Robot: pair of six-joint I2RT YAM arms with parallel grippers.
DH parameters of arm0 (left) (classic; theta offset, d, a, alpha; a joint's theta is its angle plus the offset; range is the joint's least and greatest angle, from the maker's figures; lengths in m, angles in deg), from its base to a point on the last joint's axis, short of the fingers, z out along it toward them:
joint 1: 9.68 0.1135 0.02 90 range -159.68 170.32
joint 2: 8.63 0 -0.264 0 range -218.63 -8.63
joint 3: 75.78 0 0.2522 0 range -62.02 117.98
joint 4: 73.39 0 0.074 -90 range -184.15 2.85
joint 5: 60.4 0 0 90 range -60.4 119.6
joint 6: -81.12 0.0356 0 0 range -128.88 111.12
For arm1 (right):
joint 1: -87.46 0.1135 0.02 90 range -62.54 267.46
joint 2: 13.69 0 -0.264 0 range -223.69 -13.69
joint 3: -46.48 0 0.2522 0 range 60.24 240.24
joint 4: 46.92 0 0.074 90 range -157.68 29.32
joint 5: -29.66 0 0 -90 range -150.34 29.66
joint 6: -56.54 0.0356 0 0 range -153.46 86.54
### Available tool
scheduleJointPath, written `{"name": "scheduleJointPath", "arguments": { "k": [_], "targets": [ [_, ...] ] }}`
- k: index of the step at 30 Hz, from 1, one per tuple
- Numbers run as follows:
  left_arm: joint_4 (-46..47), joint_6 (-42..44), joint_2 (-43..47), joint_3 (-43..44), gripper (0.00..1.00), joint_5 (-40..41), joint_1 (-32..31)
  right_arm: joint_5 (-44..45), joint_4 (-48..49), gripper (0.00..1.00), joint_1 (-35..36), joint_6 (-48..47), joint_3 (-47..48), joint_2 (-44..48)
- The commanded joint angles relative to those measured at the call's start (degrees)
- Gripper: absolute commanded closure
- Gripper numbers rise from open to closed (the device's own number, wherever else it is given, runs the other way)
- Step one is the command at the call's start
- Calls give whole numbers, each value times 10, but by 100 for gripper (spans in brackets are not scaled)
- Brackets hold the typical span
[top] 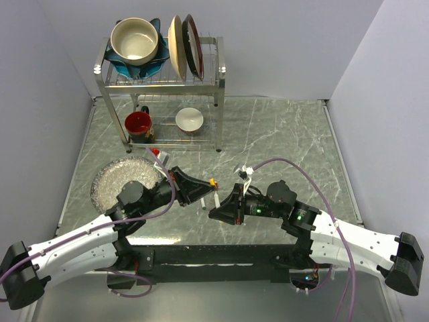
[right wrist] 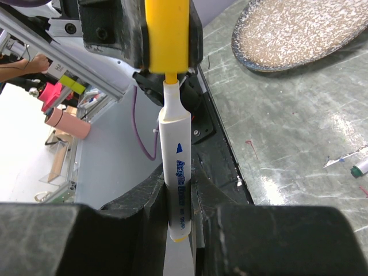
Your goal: Insert the pens into the pen caps
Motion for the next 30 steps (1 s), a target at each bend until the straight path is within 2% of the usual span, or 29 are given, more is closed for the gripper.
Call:
{"name": "scheduleJointPath", "arguments": {
  "k": [1,10,13,16,17,20,25,27,28,30],
  "targets": [
    [-4,16,3,2,99,-19,-4,0,21,100,5,0,33,4],
    [-19,26,-1,-1,99,-67,-8,20,-7,100,5,-10,56,-3],
    [-26,31,7,-6,94,-84,-9,29,-26,100,5,-17,66,8],
    [-26,34,21,-11,76,-83,-11,20,-34,100,5,-21,77,10],
    [-25,34,24,-11,61,-82,-11,15,-36,100,5,-24,79,9],
    [-3,47,34,-11,37,-87,-11,-1,-50,100,5,-37,88,7],
    [-8,52,42,5,31,-62,-11,-8,-79,100,6,-49,101,22],
    [-47,58,39,35,25,-58,-11,-16,-83,100,6,-49,103,26],
    [-97,72,34,65,21,-58,-10,-19,-87,100,6,-51,106,27],
    [-117,98,25,83,15,-64,-10,-24,-91,100,7,-51,109,29]
  ]
}}
